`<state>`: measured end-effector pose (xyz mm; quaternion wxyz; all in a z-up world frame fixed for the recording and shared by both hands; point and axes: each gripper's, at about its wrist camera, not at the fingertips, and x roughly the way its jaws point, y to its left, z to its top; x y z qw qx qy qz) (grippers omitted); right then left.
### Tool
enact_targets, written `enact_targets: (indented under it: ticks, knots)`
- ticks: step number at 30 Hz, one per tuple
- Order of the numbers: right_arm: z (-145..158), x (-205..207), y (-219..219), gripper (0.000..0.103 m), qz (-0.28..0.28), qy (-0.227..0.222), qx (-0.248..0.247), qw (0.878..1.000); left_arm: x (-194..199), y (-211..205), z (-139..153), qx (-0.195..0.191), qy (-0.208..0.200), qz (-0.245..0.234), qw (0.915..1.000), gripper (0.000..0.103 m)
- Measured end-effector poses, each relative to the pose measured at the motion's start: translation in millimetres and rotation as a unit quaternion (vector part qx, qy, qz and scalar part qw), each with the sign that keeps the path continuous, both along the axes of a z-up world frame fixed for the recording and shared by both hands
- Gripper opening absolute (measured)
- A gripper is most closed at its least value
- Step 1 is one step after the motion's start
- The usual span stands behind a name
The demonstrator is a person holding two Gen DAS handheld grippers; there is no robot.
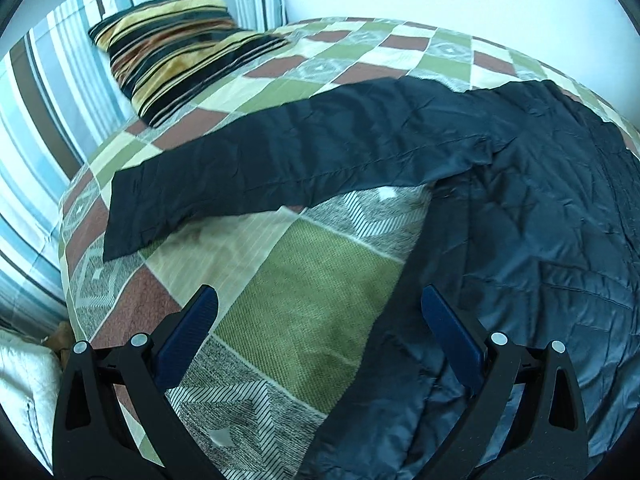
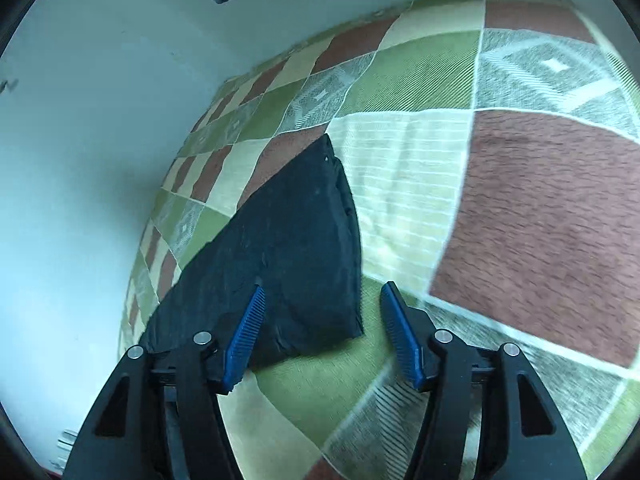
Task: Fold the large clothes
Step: 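Grasp the black jacket sleeve cuff with the right gripper and lift it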
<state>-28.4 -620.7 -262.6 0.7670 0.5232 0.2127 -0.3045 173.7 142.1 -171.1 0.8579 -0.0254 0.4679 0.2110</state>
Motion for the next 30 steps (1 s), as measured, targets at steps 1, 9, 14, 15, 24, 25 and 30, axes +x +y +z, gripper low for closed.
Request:
enact_targets:
  ticks: [1, 9, 14, 15, 24, 25, 30]
  knots:
    - [-0.3, 4.8, -0.9, 0.060, 0.004, -0.006, -0.004, 1.000, -0.5, 0.6, -0.7, 0.001, 0.000, 0.002, 1.0000, 0.101]
    - [5.9, 40.8, -2.6, 0.014, 0.029, 0.004, -0.024, 0.999, -4.9, 5.8, -5.3, 0.004, 0.002, 0.008, 1.0000, 0.101]
    - [59.8, 63.5, 33.2, 0.012, 0.051, -0.018, -0.101, 0.993, -6.7, 4.1, -4.1, 0.019, 0.002, -0.001, 0.9998, 0.101]
    - [73.5, 71.9, 45.1, 0.012, 0.063, -0.025, -0.119, 0.991, -7.3, 4.0, -3.4, 0.023, -0.001, -0.004, 0.9997, 0.101]
    - [160.6, 182.3, 175.2, 0.012, 0.213, -0.065, -0.233, 0.947, -12.1, 7.0, -4.8, 0.049, -0.011, -0.011, 0.9987, 0.101]
    - [164.8, 200.9, 194.4, 0.012, 0.235, -0.068, -0.236, 0.941, -12.3, 7.0, -6.2, 0.050, -0.011, -0.013, 0.9986, 0.101]
    - [165.7, 253.7, 270.8, 0.012, 0.312, -0.069, -0.248, 0.914, -12.6, 10.8, -12.9, 0.035, -0.010, -0.016, 0.9992, 0.101]
